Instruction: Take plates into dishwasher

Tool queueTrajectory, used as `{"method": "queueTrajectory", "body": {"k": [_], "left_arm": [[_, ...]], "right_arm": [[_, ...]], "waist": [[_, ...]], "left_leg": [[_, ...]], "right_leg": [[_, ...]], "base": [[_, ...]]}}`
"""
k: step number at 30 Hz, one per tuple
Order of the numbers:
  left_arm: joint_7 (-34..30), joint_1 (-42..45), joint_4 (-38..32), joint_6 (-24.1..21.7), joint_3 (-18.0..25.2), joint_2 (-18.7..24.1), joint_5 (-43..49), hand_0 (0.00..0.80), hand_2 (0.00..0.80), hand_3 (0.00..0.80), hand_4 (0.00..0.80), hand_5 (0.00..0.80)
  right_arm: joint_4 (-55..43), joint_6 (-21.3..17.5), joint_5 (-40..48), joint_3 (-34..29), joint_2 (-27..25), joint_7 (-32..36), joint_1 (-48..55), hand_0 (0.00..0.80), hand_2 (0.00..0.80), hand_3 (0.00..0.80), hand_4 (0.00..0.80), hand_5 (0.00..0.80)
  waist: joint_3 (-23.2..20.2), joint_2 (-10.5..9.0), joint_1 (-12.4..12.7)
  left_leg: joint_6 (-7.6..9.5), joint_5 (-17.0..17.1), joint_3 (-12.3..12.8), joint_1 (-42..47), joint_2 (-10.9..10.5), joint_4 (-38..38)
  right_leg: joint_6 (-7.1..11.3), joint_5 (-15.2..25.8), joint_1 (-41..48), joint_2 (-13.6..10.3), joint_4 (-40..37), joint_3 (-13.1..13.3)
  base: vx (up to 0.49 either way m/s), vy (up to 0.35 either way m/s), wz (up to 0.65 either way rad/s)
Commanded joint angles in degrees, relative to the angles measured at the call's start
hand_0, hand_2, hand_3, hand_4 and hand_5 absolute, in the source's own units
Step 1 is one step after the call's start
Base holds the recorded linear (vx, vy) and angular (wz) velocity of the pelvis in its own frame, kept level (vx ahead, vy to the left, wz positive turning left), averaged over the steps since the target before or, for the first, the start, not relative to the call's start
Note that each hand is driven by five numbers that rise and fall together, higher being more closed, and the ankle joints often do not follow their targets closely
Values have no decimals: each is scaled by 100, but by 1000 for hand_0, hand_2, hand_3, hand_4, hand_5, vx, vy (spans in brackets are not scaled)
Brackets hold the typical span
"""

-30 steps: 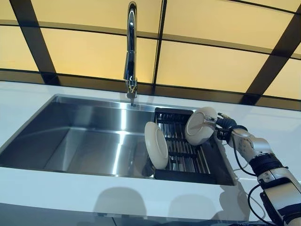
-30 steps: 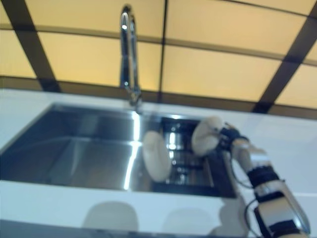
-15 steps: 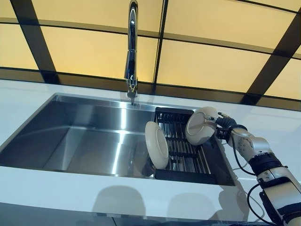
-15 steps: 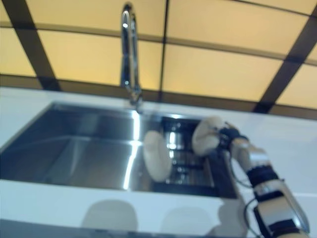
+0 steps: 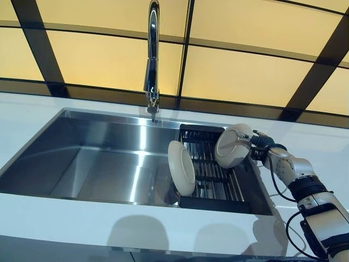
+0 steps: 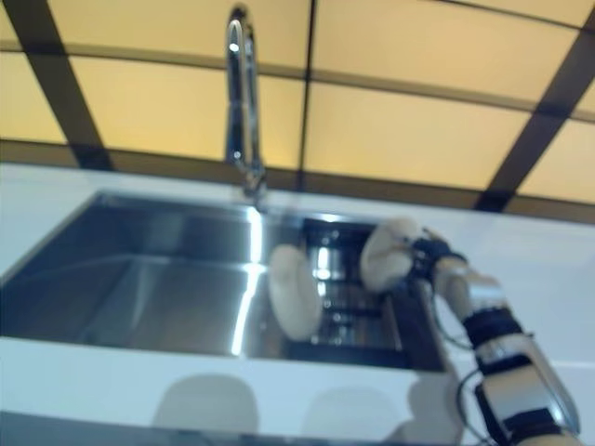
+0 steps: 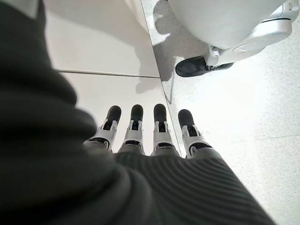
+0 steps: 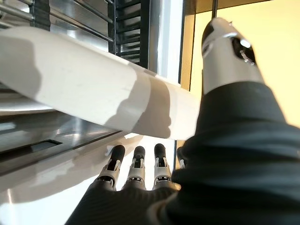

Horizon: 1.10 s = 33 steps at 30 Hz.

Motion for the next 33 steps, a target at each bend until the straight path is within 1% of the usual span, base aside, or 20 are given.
{"method": "queueTrajectory", "body": {"k": [1,5,13,33], "left_arm": [[92,-272,29,-70,-279,69,-121,0,0,0,0,0],[87,-273,29,-56,-262,80,-111,0,0,0,0,0],[81,-257,42,-74,-233,111,-95,0,0,0,0,0],[99,-257,-4,-33,-226,149,-124,0,0,0,0,0]], "right_arm": [[154,71,154,272,-31,174,-478,0,0,0,0,0],[220,241,152,294,-72,352,-478,0,0,0,0,0],[239,389,1,393,-115,646,-459,0,0,0,0,0],[282,494,-140,470,-188,816,-520,0,0,0,0,0]], "waist": [[1,-113,124],[-9,-131,126],[-27,-174,123],[-57,-210,125]], "left_leg": [[182,-222,238,-55,-171,80],[186,-232,237,-40,-169,73],[193,-236,241,-25,-170,65],[207,-239,248,-12,-177,48]], "right_leg": [[137,-310,115,12,261,119],[142,-313,132,9,256,112],[146,-310,143,15,249,114],[158,-307,142,25,259,115]], "base": [[0,0,0],[0,0,0],[0,0,0],[0,0,0]]}}
